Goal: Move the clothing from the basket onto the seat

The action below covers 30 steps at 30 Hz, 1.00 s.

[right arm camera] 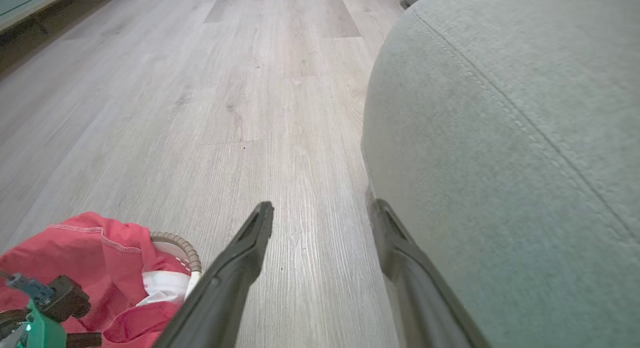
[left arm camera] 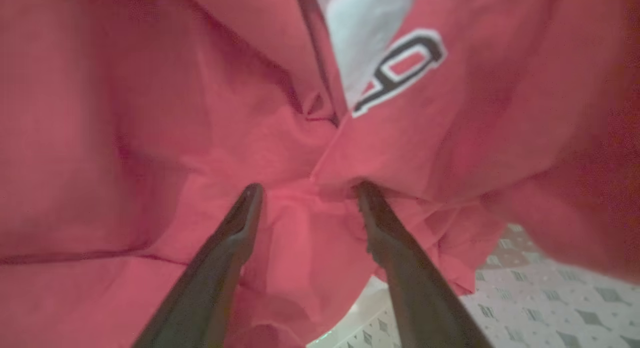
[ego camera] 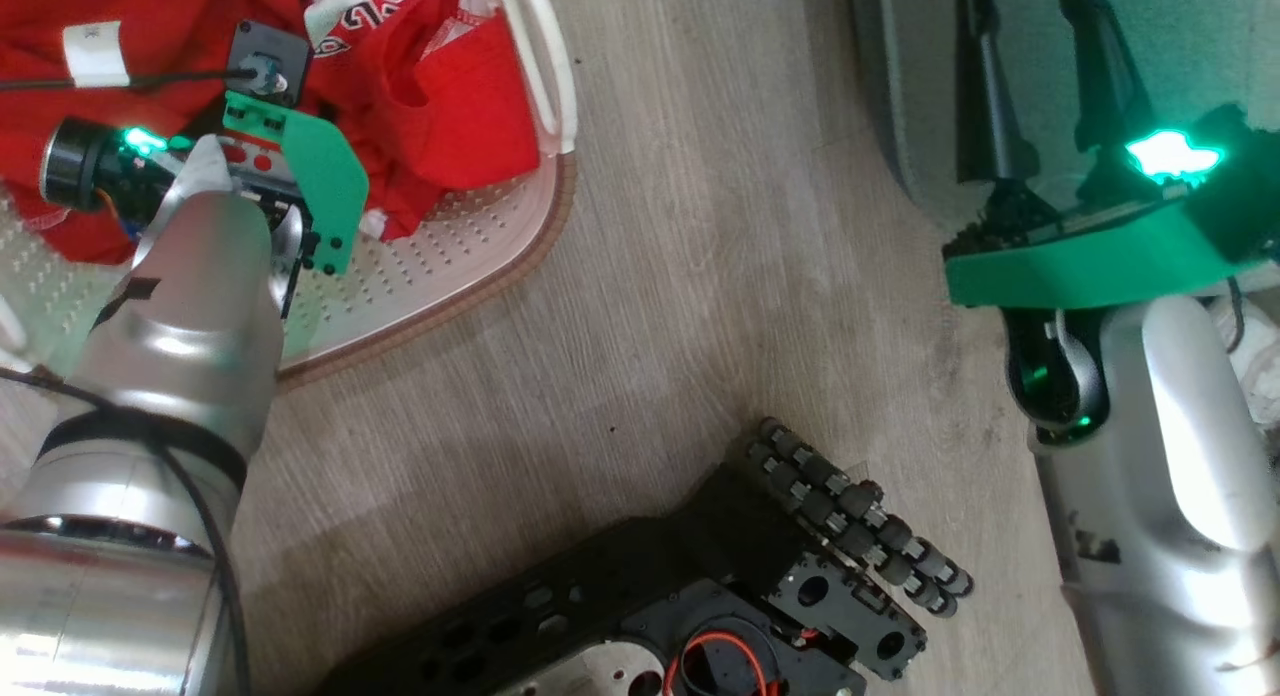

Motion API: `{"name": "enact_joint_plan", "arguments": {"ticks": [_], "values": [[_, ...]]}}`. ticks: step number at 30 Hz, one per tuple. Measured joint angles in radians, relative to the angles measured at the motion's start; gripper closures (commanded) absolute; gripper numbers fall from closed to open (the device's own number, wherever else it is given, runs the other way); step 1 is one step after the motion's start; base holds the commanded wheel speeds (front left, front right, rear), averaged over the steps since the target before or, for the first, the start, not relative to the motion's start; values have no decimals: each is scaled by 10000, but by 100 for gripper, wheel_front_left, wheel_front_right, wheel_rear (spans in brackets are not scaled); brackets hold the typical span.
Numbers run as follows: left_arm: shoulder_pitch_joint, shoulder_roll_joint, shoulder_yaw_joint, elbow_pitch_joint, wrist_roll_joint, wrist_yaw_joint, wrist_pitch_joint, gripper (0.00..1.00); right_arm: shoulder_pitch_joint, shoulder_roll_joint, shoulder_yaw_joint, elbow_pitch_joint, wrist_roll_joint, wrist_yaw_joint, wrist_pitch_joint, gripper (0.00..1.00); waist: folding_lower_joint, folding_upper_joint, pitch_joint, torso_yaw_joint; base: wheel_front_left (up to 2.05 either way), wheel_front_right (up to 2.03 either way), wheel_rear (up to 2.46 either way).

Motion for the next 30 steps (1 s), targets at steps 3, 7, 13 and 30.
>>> {"name": "enact_joint_plan", "arguments": {"ticks": [3, 7, 13, 30], "values": [[0, 0, -100, 96, 0, -54, 29, 100, 262, 6, -173, 2, 113, 0, 0, 0, -2, 0, -39, -82, 0, 0, 0], [2, -6, -167, 159, -54, -224, -115, 100, 457, 21, -332, 12, 257, 0, 0, 0, -2, 1, -111, -119, 0, 0, 0], [10, -171, 98, 29, -652, -550, -1321, 100, 448, 38, -522, 184, 213, 0, 0, 0, -2, 0, -301, 32, 0, 0, 0], [2778, -702, 698, -4163, -2311, -1172, -2017, 100, 1389, -35, -1536, 535, -1302, 0, 0, 0, -3, 1, -2995, 2272, 0, 0, 0]]}}
